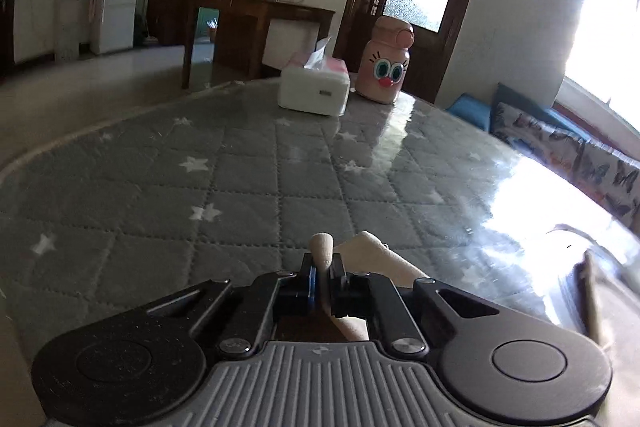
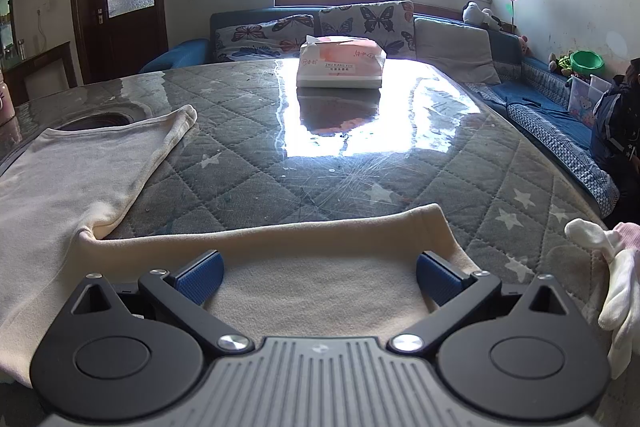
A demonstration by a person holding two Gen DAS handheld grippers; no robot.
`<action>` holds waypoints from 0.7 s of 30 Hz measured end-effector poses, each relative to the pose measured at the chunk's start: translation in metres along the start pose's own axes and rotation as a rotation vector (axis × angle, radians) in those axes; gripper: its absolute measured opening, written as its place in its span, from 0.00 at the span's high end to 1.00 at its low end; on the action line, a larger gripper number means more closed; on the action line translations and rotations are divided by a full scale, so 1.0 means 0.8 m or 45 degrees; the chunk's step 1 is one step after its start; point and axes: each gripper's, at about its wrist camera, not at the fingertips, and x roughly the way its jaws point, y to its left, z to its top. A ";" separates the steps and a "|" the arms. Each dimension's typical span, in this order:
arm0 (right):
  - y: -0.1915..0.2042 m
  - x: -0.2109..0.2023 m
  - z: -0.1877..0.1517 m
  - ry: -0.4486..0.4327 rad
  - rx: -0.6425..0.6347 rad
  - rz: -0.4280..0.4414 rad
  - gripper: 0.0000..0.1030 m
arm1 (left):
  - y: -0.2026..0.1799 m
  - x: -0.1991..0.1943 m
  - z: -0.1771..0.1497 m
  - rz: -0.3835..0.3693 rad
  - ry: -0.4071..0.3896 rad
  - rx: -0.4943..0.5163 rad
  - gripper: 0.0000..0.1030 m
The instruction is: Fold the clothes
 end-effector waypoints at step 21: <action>-0.001 0.000 0.000 -0.001 0.005 0.003 0.00 | -0.126 -0.045 -0.047 -0.562 0.182 0.289 0.56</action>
